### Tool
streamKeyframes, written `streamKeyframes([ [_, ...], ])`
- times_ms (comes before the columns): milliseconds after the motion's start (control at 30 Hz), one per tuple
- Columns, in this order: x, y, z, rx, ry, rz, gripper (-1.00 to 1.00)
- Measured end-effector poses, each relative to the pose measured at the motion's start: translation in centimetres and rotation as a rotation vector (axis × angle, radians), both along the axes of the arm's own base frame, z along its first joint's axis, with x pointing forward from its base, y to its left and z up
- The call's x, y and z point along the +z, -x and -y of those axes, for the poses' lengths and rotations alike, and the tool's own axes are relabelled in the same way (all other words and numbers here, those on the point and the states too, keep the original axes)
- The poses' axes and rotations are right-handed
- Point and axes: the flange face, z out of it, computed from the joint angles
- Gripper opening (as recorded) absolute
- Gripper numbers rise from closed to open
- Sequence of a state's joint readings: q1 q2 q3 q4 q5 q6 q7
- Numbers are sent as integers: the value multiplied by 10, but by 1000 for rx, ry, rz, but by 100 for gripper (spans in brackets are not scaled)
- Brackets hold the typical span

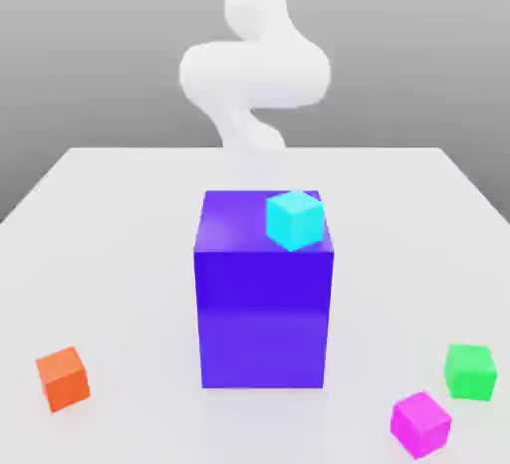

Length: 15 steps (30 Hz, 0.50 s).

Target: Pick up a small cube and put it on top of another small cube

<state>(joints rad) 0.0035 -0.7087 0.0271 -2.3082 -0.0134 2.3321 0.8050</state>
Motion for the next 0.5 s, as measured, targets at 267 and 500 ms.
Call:
streamKeyframes([
  [267,-128,-83,-52,89,80,-214,0],
  [500,-253,-116,-100,189,129,-394,0],
])
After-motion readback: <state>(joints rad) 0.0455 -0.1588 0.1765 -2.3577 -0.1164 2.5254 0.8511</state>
